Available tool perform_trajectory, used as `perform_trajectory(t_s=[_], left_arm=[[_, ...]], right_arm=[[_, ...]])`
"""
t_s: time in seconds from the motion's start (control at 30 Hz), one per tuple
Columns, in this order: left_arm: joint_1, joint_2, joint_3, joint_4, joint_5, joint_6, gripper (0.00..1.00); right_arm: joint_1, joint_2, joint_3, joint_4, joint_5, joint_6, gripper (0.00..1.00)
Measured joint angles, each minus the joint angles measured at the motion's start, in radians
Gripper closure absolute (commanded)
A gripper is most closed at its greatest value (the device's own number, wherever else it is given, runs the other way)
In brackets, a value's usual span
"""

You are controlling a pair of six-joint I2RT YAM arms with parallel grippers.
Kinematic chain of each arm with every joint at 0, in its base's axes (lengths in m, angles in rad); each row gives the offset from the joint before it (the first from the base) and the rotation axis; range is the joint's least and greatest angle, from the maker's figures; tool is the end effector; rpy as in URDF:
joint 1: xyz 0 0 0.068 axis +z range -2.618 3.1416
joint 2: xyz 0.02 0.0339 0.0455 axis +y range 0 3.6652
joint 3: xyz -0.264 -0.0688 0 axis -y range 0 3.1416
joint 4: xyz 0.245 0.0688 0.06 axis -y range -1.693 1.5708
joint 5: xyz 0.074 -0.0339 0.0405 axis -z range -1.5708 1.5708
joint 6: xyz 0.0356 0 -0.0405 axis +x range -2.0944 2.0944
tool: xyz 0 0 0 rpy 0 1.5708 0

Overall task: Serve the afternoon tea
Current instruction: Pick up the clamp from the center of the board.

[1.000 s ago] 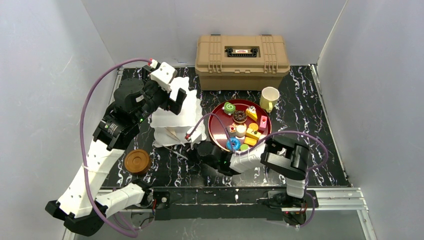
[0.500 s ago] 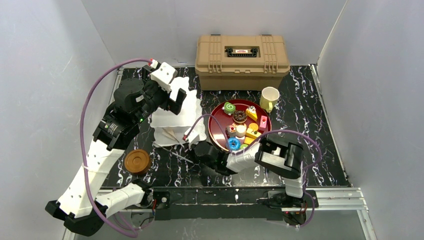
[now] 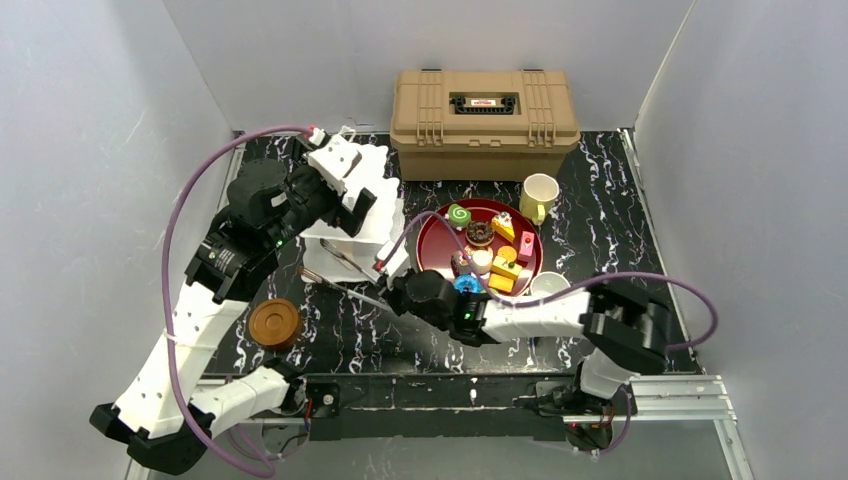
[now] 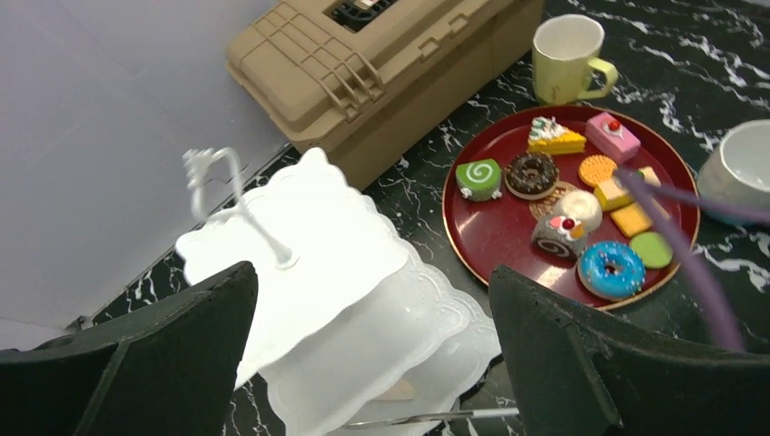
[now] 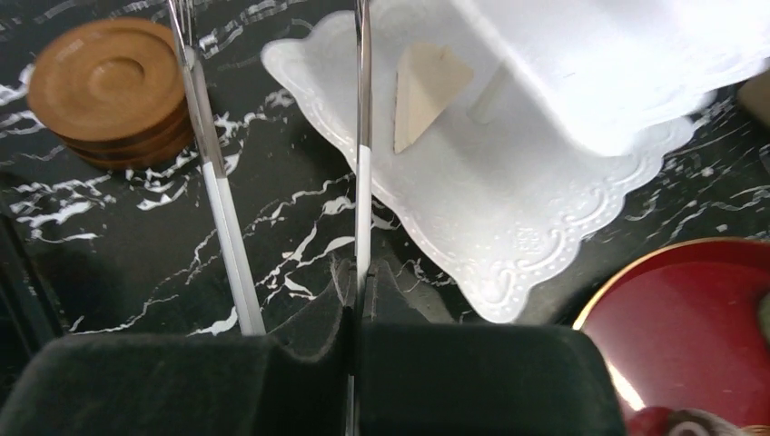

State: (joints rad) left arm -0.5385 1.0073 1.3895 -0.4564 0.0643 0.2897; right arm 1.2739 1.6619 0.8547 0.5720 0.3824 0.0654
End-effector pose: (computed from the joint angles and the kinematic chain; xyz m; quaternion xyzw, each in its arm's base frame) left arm 0.1646 -0.1010 0.4756 0.3147 0.6618 -0.1078 0.6719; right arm 0.1183 0.3412 0.2160 -0.3411 0.7012 0.2604 0.5693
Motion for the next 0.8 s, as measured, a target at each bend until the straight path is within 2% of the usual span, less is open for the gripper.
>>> perform_trajectory(t_s=[0.37, 0.67, 0.8], left_arm=[[0.0, -0.058, -0.046, -0.156, 0.238, 0.197, 0.13], [0.0, -0.06, -0.068, -0.32, 0.377, 0.323, 0.27], [0.0, -0.041, -0.066, -0.375, 0.418, 0.397, 0.32]], right_arm=[[0.0, -0.457, -0.024, -0.332, -0.07, -0.064, 0.99], [0.0, -0.548, -0.024, -0.62, -0.11, -0.069, 0.99], [0.0, -0.545, 0.065, -0.748, -0.145, -0.097, 0.99]])
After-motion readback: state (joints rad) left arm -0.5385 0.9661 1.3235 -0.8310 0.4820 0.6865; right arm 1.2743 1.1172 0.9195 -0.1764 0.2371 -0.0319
